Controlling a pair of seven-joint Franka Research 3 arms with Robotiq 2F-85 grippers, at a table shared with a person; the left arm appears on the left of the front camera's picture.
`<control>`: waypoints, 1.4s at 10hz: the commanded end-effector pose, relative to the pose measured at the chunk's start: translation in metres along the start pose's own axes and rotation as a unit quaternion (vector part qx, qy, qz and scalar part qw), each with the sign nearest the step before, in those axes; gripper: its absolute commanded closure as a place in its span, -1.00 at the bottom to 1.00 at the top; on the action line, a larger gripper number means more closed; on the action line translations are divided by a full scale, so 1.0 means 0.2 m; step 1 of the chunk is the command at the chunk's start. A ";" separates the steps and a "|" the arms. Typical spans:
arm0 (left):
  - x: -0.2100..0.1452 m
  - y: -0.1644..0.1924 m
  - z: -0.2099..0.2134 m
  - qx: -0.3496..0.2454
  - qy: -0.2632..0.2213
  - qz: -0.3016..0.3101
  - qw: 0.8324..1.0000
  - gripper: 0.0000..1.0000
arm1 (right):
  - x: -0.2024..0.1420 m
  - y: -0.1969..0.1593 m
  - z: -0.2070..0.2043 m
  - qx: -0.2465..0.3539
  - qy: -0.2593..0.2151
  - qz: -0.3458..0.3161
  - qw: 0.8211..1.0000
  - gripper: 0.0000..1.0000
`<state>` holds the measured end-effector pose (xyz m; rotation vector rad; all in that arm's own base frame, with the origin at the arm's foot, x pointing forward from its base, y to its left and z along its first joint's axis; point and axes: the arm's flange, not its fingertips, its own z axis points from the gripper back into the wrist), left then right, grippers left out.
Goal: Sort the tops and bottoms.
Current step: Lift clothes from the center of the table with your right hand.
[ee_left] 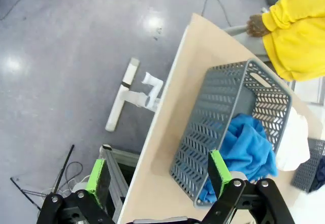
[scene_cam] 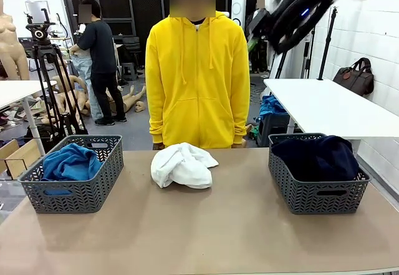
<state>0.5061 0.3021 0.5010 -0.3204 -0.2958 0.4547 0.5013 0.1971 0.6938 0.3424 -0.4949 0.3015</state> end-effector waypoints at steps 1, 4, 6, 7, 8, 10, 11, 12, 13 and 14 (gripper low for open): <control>0.02 0.00 0.04 0.011 -0.022 0.019 1.000 -1.00 | -0.01 0.10 -0.37 -0.054 0.092 0.039 0.994 -1.00; 0.02 0.00 0.04 0.011 -0.022 0.019 1.000 -1.00 | -0.18 0.07 -0.83 -0.077 0.140 0.043 0.986 -1.00; 0.02 0.00 0.04 0.011 -0.022 0.019 1.000 -1.00 | -0.20 0.12 -0.86 -0.069 0.153 0.049 0.985 -1.00; 0.02 0.00 0.04 0.011 -0.022 0.019 1.000 -1.00 | -0.20 0.12 -0.86 -0.069 0.153 0.049 0.985 -1.00; 0.02 0.00 0.04 0.011 -0.022 0.019 1.000 -1.00 | -0.20 0.12 -0.86 -0.069 0.153 0.049 0.985 -1.00; 0.02 0.00 0.04 0.011 -0.022 0.019 1.000 -1.00 | -0.20 0.12 -0.86 -0.069 0.153 0.049 0.985 -1.00; 0.02 0.00 0.04 0.011 -0.022 0.019 1.000 -1.00 | -0.19 0.12 -0.86 -0.062 0.153 0.050 0.985 -1.00; 0.02 0.00 0.04 0.011 -0.022 0.019 1.000 -1.00 | -0.06 0.14 -1.01 -0.046 0.172 0.061 0.982 -1.00; 0.02 0.00 0.04 0.011 -0.022 0.019 1.000 -1.00 | 0.05 0.18 -1.16 -0.022 0.179 0.072 0.981 -1.00; 0.02 0.00 0.04 0.011 -0.022 0.019 1.000 -1.00 | 0.16 0.22 -1.31 -0.011 0.200 0.077 0.977 -1.00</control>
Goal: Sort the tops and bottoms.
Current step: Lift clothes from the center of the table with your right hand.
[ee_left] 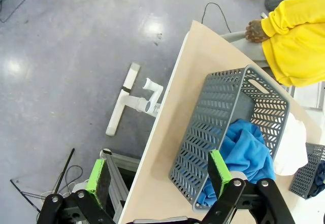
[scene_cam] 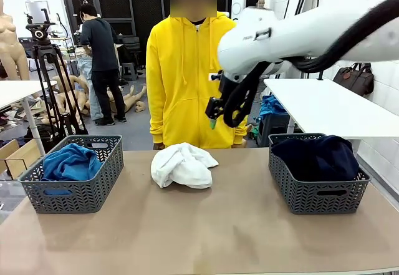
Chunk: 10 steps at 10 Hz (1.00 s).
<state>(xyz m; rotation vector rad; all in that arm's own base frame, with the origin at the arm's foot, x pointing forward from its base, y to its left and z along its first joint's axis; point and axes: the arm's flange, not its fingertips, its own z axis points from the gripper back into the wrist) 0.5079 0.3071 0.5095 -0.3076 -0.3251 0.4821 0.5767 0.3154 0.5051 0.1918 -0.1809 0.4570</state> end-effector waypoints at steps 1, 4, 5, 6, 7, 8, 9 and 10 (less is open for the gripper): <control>-0.01 0.00 0.00 0.006 -0.004 0.009 1.000 -1.00 | 0.38 0.08 -0.15 0.019 0.040 0.015 0.999 -1.00; -0.01 0.00 0.00 0.006 -0.004 0.009 1.000 -1.00 | 0.54 0.24 -0.33 0.027 0.070 0.014 0.997 -1.00; -0.01 0.00 0.00 0.006 -0.004 0.009 1.000 -1.00 | 0.55 0.27 -0.37 0.045 0.082 0.009 0.996 -1.00; -0.01 0.00 0.00 0.006 -0.004 0.009 1.000 -1.00 | 0.56 0.29 -0.39 0.059 0.082 -0.004 0.995 -1.00; -0.01 0.00 0.00 0.006 -0.004 0.009 1.000 -1.00 | 0.56 0.31 -0.42 0.069 0.086 -0.003 0.994 -1.00; -0.01 0.00 0.00 0.006 -0.004 0.009 1.000 -1.00 | 0.56 0.34 -0.46 0.067 0.091 -0.009 0.994 -1.00; -0.01 0.00 0.00 0.006 -0.004 0.009 1.000 -1.00 | 0.57 0.37 -0.53 0.040 0.078 -0.038 0.995 -1.00; -0.01 0.00 0.00 0.006 -0.004 0.009 1.000 -1.00 | 0.57 0.42 -0.62 0.018 0.068 -0.054 0.996 -1.00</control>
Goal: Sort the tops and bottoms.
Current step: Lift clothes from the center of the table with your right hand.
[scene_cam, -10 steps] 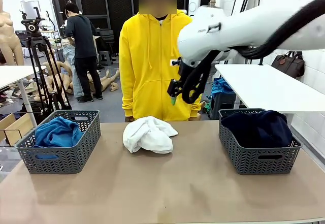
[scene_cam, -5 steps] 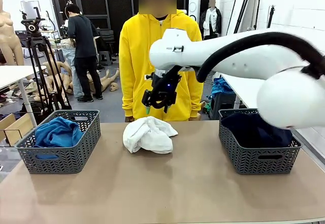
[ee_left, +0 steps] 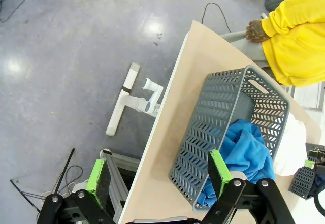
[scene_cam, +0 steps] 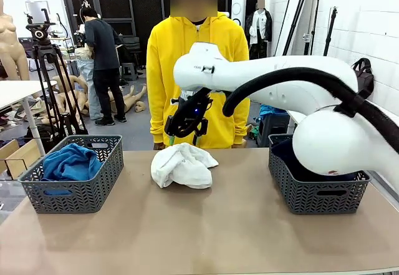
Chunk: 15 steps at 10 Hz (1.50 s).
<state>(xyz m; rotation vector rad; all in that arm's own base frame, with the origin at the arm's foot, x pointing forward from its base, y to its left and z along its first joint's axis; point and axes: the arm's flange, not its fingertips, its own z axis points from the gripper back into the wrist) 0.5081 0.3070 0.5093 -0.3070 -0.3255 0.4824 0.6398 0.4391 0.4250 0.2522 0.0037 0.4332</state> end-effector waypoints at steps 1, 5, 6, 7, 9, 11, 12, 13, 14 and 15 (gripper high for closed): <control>-0.01 0.00 0.00 0.006 -0.004 0.008 1.000 -1.00 | 0.14 0.10 -0.12 -0.028 0.008 -0.020 0.999 -1.00; -0.01 0.00 0.00 0.006 -0.004 0.008 1.000 -1.00 | 0.12 0.09 -0.25 -0.057 0.031 -0.033 0.997 -1.00; -0.01 0.00 0.00 0.006 -0.004 0.008 1.000 -1.00 | 0.10 0.10 -0.24 -0.062 0.025 -0.028 0.997 -0.93; -0.01 0.00 0.00 0.006 -0.004 0.008 1.000 -1.00 | 0.09 0.11 -0.23 -0.067 0.019 -0.030 0.997 -0.54; -0.01 0.00 0.00 0.006 -0.004 0.008 1.000 -1.00 | 0.08 0.11 -0.23 -0.066 0.017 -0.027 0.997 0.25; -0.01 0.00 0.00 0.006 -0.004 0.008 1.000 -1.00 | 0.06 0.10 -0.22 -0.057 0.020 -0.025 0.998 1.00; -0.01 0.00 0.00 0.006 -0.004 0.008 1.000 -1.00 | 0.05 0.11 -0.22 -0.057 0.023 -0.024 0.998 1.00; -0.01 0.00 0.00 0.006 -0.004 0.008 1.000 -1.00 | 0.02 0.11 -0.22 -0.057 0.026 -0.022 0.998 1.00; -0.01 0.00 0.00 0.006 -0.004 0.008 1.000 -1.00 | 0.00 0.11 -0.20 -0.057 0.021 -0.023 0.998 1.00; -0.01 0.00 0.00 0.006 -0.004 0.008 1.000 -1.00 | -0.02 0.11 -0.17 -0.057 0.014 -0.022 0.998 1.00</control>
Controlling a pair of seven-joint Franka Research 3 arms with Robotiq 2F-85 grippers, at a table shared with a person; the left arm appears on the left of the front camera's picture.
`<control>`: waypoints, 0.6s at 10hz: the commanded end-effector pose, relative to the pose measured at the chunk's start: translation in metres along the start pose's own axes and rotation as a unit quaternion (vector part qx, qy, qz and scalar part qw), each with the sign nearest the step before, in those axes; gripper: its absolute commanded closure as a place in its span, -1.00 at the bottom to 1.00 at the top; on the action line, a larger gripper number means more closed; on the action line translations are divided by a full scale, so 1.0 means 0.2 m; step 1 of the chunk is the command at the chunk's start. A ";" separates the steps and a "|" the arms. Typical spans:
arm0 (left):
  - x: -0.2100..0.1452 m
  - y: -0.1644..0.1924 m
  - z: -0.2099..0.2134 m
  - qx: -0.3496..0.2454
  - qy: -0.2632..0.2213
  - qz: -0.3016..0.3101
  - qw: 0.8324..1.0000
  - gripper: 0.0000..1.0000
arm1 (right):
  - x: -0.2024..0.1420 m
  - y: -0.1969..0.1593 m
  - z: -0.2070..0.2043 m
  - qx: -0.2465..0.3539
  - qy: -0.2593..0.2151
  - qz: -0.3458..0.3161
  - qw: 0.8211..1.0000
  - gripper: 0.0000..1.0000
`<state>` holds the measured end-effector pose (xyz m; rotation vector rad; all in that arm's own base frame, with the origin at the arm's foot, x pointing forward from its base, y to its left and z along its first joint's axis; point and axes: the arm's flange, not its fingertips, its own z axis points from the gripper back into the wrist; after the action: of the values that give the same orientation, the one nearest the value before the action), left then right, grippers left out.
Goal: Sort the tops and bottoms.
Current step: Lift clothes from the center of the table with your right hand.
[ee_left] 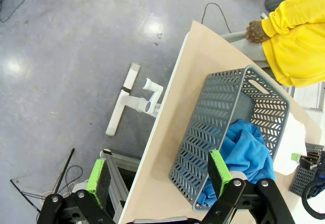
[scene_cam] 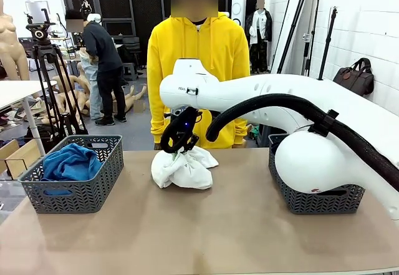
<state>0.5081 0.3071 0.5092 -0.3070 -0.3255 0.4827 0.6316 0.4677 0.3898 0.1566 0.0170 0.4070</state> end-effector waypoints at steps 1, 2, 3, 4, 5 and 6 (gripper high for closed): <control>-0.01 0.00 0.00 0.006 -0.004 0.008 1.000 -1.00 | -0.06 0.00 0.07 -0.015 -0.003 -0.004 1.000 1.00; -0.01 0.00 0.00 0.006 -0.004 0.008 1.000 -1.00 | -0.08 0.00 0.11 -0.023 -0.009 -0.008 1.000 1.00; -0.01 0.00 0.00 0.006 -0.004 0.008 1.000 -1.00 | -0.12 -0.02 0.18 -0.033 -0.026 -0.013 0.999 1.00; -0.01 0.00 0.00 0.006 -0.004 0.008 1.000 -1.00 | -0.17 -0.03 0.28 -0.040 -0.041 -0.012 0.998 1.00; -0.01 0.00 0.00 0.006 -0.004 0.008 1.000 -1.00 | -0.21 -0.03 0.39 -0.059 -0.061 -0.017 0.996 1.00; -0.01 0.00 0.00 0.006 -0.004 0.008 1.000 -1.00 | -0.24 -0.04 0.54 -0.083 -0.083 -0.022 0.993 1.00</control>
<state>0.5079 0.3074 0.5093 -0.3068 -0.3258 0.4833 0.6268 0.4435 0.4807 0.0968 -0.1180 0.3904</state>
